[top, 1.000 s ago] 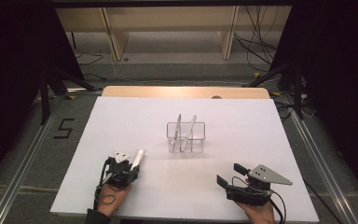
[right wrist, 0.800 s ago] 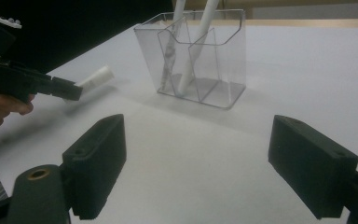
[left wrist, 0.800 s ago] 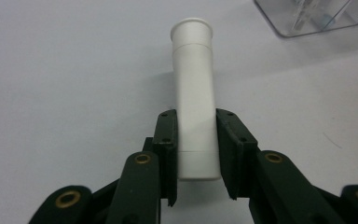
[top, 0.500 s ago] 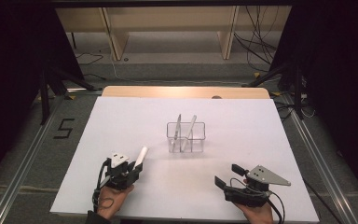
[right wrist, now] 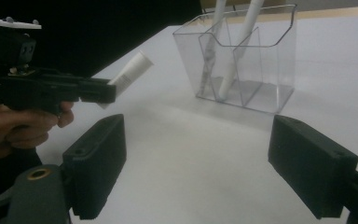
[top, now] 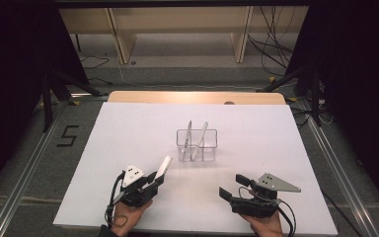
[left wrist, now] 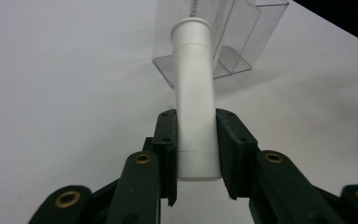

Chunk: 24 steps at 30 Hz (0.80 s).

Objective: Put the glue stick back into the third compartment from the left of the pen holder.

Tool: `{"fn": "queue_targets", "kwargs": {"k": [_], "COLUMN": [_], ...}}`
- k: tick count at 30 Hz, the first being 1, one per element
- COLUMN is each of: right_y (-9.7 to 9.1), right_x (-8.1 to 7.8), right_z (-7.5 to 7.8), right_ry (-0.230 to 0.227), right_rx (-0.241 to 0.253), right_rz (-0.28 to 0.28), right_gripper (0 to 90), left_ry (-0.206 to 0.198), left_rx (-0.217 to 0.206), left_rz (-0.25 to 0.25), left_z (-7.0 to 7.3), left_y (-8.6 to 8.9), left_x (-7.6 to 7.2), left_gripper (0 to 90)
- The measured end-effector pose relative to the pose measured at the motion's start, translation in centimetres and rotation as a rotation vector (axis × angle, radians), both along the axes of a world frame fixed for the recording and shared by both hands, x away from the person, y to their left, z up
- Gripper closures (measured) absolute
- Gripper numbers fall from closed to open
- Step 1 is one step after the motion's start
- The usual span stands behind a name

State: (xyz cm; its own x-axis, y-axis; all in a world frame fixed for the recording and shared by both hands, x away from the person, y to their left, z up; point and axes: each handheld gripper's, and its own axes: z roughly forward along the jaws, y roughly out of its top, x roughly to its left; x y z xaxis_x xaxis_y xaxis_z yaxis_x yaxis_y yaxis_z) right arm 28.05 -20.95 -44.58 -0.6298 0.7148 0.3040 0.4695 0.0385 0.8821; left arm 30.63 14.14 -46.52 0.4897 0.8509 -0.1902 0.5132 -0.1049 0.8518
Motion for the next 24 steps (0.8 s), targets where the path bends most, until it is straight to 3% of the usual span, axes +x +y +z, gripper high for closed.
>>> {"fn": "queue_targets", "kwargs": {"k": [8,17,24], "right_y": [0.9,2.6,3.7], "right_x": [0.3,1.1,1.9], "right_z": [-0.2,0.1,0.2], "right_ry": [0.027,0.035,0.045], "right_rx": [0.039,0.039,0.047], "right_rz": [0.034,0.069,0.09], "right_gripper": [20.5,21.3,21.7], "left_ry": [-0.016,-0.062,-0.075], "left_rx": [-0.01,-0.025,-0.028], "left_rz": [-0.04,-0.088,-0.112], "left_z": [0.0,0.1,0.1], "left_y": [-0.5,-1.5,-2.2], "left_x": [-0.2,-0.7,-1.0], "left_gripper": [70.4,70.5,70.5]}}
